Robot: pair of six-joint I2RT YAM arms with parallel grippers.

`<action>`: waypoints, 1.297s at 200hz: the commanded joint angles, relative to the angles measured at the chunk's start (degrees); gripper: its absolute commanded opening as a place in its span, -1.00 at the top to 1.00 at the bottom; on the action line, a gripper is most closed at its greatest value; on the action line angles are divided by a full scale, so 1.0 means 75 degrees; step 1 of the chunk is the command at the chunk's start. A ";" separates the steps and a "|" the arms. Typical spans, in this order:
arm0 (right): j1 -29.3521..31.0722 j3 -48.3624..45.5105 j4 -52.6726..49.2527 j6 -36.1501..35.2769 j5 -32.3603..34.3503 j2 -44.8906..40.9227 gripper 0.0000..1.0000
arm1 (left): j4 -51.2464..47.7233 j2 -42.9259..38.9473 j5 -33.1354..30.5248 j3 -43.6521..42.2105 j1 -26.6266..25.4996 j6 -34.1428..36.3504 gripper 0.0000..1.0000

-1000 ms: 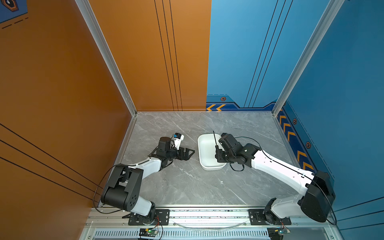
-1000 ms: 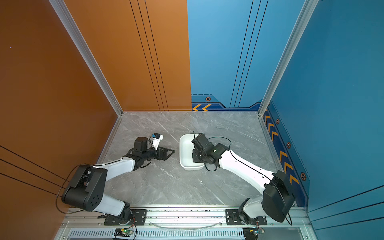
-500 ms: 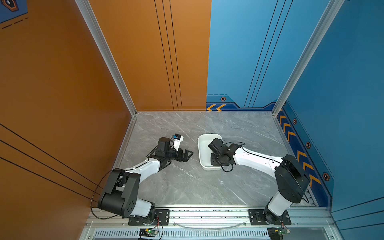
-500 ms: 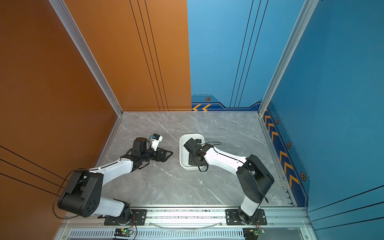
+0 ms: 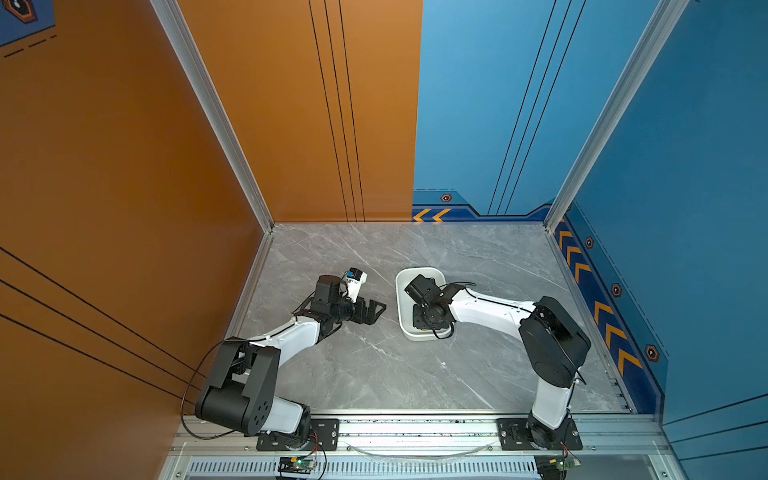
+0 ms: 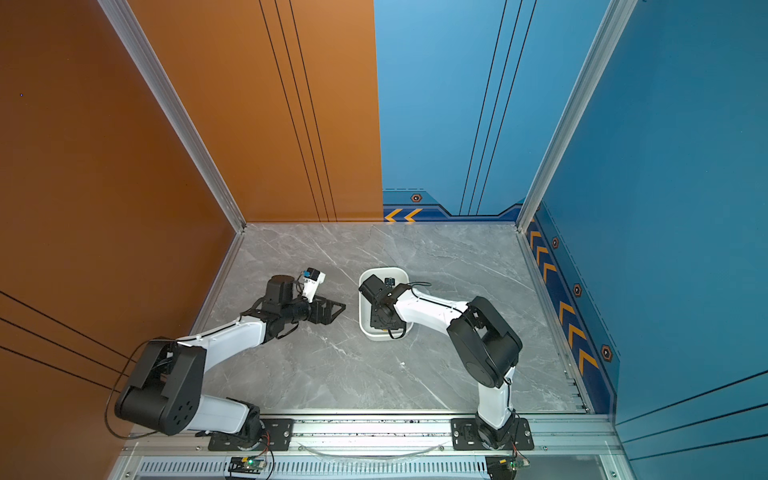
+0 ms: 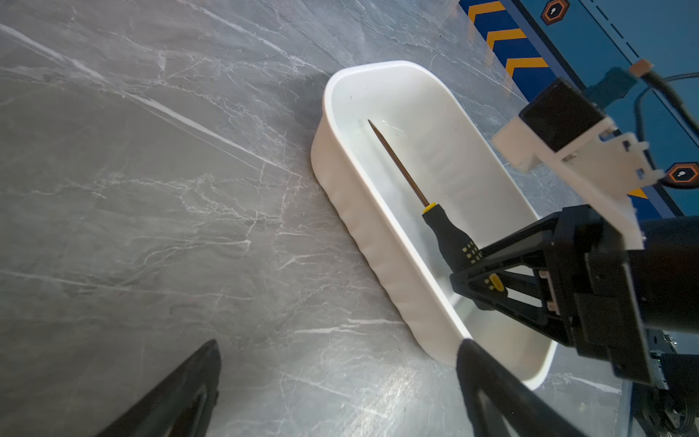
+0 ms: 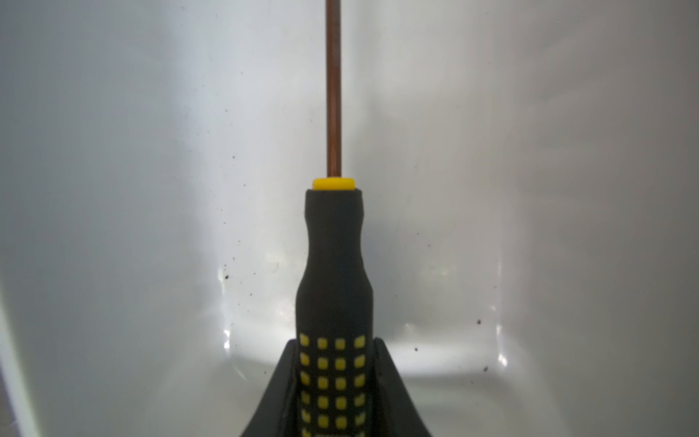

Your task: Put the screwdriver in the bin

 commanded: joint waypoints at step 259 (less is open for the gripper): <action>-0.5759 -0.4788 0.4692 -0.5681 -0.0186 -0.5979 -0.55 | 0.3677 -0.2203 -0.4937 -0.2604 0.2141 0.0962 -0.96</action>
